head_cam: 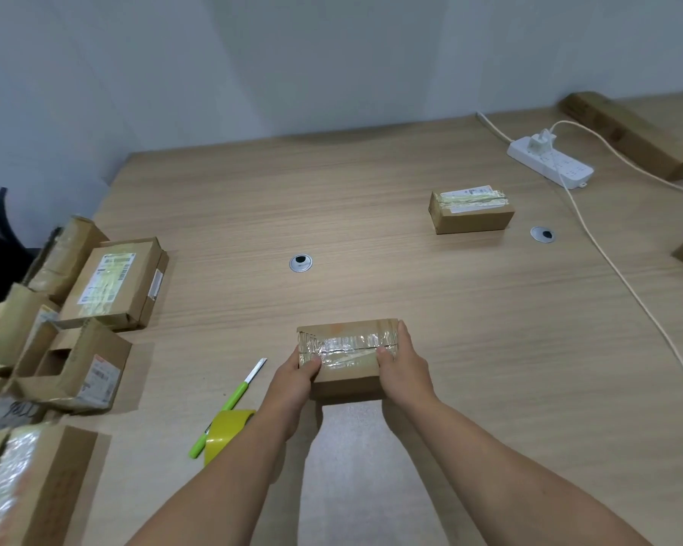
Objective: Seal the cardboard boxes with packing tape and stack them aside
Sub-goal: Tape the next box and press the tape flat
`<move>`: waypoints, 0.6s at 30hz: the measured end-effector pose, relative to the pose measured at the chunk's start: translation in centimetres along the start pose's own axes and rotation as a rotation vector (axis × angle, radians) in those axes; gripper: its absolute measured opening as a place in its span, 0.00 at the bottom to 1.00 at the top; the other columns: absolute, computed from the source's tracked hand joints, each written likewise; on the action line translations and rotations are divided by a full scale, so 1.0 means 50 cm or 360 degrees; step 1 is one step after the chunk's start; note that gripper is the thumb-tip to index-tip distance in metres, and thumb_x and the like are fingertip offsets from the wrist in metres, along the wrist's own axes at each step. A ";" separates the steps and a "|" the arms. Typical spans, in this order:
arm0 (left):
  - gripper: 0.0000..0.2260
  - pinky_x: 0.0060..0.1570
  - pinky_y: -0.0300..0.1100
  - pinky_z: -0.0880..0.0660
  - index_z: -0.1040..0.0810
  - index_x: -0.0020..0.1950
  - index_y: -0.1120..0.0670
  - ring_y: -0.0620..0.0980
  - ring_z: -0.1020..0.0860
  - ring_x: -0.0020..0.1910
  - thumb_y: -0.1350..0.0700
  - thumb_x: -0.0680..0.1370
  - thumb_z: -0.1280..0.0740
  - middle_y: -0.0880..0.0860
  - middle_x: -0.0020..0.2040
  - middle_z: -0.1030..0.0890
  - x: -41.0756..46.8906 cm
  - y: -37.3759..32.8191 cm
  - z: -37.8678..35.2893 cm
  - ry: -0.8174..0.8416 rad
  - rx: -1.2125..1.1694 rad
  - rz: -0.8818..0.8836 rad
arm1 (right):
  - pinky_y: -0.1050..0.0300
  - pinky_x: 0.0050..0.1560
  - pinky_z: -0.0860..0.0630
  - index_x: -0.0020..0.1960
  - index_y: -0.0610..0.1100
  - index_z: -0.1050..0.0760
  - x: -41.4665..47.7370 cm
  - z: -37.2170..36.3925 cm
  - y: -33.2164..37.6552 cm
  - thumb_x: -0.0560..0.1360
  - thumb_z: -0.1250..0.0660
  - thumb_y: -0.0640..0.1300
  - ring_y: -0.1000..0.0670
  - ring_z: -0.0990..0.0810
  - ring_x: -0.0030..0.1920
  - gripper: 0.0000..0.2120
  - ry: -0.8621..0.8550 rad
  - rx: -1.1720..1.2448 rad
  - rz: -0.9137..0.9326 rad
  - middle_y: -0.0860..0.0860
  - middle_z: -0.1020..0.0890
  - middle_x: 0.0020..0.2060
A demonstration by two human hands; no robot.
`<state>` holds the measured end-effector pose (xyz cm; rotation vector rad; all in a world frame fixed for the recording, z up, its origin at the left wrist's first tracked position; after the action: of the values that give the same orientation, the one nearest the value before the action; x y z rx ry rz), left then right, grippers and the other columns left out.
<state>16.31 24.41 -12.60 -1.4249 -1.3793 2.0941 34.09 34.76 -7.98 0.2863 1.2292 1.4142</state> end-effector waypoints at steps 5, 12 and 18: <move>0.31 0.72 0.53 0.33 0.37 0.78 0.45 0.51 0.27 0.69 0.42 0.76 0.35 0.47 0.72 0.28 -0.015 0.005 -0.004 -0.0174 -0.0152 0.0005 | 0.51 0.65 0.33 0.81 0.50 0.43 -0.003 0.021 -0.011 0.86 0.47 0.51 0.44 0.30 0.70 0.24 -0.0050 0.0128 -0.0083 0.46 0.30 0.74; 0.25 0.74 0.54 0.37 0.37 0.78 0.48 0.53 0.33 0.73 0.43 0.83 0.41 0.49 0.74 0.31 -0.041 -0.008 -0.056 -0.0422 -0.0144 -0.0089 | 0.54 0.69 0.36 0.76 0.45 0.32 0.010 0.089 -0.022 0.87 0.52 0.50 0.47 0.31 0.72 0.22 -0.0046 0.0269 -0.0084 0.48 0.27 0.72; 0.22 0.72 0.49 0.36 0.30 0.75 0.51 0.50 0.31 0.69 0.45 0.83 0.41 0.49 0.70 0.27 -0.038 -0.042 -0.154 -0.0401 -0.0099 -0.0158 | 0.52 0.67 0.34 0.74 0.47 0.30 0.031 0.188 -0.047 0.86 0.52 0.52 0.46 0.29 0.70 0.22 -0.0113 0.0244 -0.0093 0.49 0.26 0.71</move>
<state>23.02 28.56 -10.33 -1.1175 -1.5847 2.2433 42.18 40.14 -6.65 0.3995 1.2795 1.2515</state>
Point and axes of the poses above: each hand's wrist, its own x-axis towards the middle knuckle, its own z-axis out of the back of the hand, y = z × x, the point moved 9 cm from there along x, towards the middle knuckle
